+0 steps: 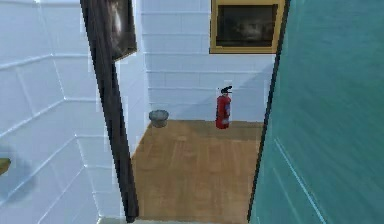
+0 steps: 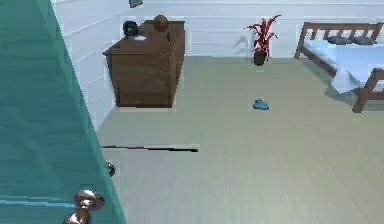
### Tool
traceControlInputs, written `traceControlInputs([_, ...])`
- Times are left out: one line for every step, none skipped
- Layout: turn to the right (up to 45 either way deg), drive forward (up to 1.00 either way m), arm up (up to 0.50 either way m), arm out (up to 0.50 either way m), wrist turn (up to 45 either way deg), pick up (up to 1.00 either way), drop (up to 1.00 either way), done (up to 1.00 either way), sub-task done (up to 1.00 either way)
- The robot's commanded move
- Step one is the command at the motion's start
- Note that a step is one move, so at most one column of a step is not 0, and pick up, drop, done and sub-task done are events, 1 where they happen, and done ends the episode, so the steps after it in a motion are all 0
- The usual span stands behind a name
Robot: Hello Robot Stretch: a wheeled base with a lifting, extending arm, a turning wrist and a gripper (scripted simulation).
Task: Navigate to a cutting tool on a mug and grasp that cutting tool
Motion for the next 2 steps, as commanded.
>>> traceControlInputs([0.0,1.00,0.00,0.00,0.0,0.00,0.00,0.00,0.00])
traceControlInputs([0.0,0.45,0.00,0.00,0.0,0.00,0.00,0.00,0.00])
